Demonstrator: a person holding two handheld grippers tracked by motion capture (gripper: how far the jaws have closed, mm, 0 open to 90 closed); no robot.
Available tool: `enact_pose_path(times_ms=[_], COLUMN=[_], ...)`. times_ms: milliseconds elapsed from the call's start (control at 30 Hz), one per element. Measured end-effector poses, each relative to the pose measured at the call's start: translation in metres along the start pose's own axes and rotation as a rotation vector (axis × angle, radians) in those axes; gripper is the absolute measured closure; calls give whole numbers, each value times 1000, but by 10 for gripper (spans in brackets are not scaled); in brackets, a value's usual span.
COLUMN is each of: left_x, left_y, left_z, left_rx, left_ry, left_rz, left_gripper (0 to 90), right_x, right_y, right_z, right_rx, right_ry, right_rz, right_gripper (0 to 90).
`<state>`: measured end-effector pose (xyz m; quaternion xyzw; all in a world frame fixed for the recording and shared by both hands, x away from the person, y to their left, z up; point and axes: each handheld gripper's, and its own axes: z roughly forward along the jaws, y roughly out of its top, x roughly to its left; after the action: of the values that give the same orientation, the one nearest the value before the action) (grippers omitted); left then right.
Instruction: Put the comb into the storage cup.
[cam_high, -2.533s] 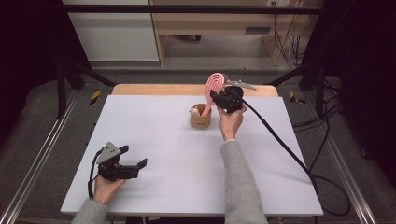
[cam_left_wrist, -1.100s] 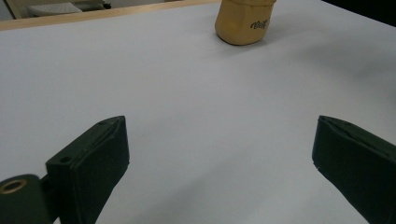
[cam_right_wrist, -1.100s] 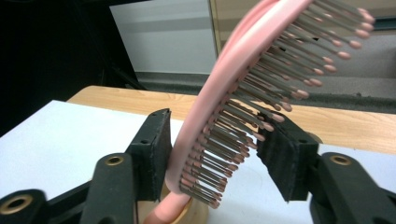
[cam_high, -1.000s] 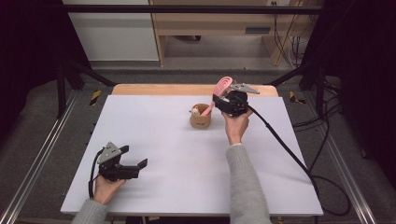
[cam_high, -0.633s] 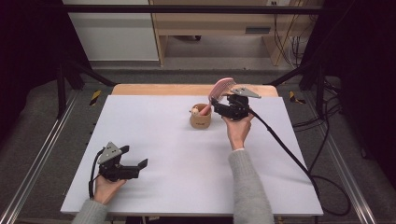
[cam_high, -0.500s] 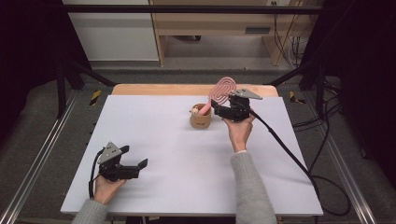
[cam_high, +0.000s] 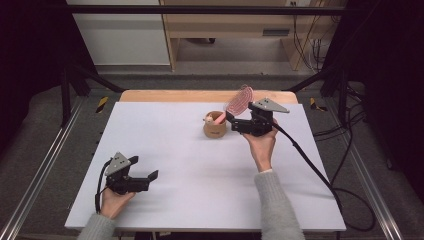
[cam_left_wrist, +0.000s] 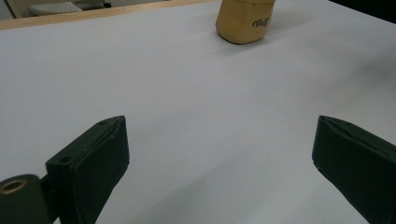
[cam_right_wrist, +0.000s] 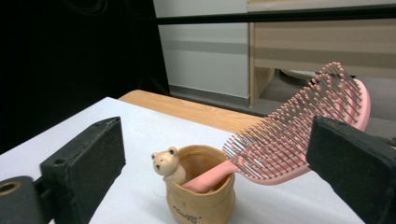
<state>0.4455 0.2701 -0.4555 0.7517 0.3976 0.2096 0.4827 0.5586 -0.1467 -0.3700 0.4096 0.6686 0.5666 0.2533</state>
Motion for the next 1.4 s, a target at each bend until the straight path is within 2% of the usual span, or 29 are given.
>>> enact_pose_path(times_ms=[167, 467, 700, 1100, 1400], left_x=[0, 0, 0, 0, 0], left_y=[0, 0, 0, 0, 0], left_z=[0, -1, -1, -1, -1], left_rx=[-2, -9, -12, -12, -10], left_ry=[-1, -5, -7, -4, -4], left_rz=[2, 2, -4, -2, 2], left_gripper=[36, 36, 36, 36, 36], right_x=[2, 3, 1, -9, -18], right_y=[-4, -14, -23, -53, -70], right_z=[-11, -31, -47, -68, -82], right_rx=[6, -3, 29, 77, 83], right_ry=[29, 64, 108, 161, 170], right_rz=[-20, -28, -32, -58, -40], right_gripper=[2, 1, 1, 4, 4])
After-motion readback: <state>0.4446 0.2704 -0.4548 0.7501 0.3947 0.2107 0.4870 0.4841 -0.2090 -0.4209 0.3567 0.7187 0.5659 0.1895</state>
